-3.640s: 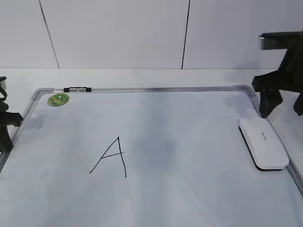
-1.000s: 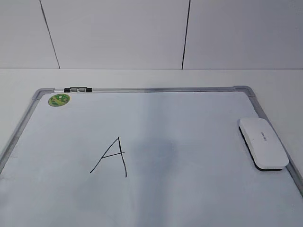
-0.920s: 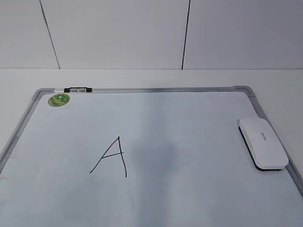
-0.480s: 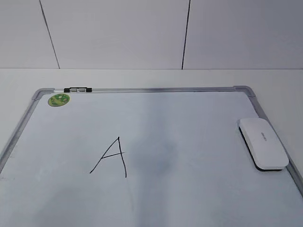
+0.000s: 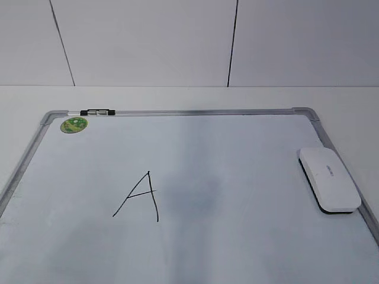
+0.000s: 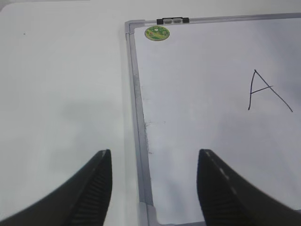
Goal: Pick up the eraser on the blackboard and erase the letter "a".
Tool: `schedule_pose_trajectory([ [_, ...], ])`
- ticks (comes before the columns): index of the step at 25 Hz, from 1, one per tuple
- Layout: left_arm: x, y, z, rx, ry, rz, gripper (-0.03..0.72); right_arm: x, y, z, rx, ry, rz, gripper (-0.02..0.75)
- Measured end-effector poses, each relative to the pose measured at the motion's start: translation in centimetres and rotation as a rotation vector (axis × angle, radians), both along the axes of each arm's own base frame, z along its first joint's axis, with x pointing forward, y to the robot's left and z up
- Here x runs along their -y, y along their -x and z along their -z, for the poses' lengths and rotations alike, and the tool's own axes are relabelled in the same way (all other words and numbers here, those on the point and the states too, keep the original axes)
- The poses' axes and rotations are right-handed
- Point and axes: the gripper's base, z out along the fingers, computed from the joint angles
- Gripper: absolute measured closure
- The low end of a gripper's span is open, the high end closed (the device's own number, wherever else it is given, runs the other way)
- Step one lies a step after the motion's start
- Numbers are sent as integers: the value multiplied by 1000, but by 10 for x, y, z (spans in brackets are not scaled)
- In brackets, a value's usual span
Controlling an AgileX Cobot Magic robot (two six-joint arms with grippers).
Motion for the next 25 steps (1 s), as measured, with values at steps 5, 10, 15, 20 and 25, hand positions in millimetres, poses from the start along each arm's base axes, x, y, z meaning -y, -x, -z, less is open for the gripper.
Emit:
schedule_pose_trajectory([
  [5, 0, 0, 0, 2, 0, 0, 263, 0, 0, 0, 0, 1, -1, 152],
  [10, 0, 0, 0, 2, 0, 0, 265, 0, 0, 0, 2, 1, -1, 152],
  [15, 0, 0, 0, 2, 0, 0, 286, 0, 0, 0, 6, 2, 11, 152],
  [20, 0, 0, 0, 2, 0, 0, 295, 1, 2, 0, 10, 2, 95, 152],
  [25, 0, 0, 0, 4, 0, -6, 327, 1, 10, 0, 52, 1, 173, 152],
])
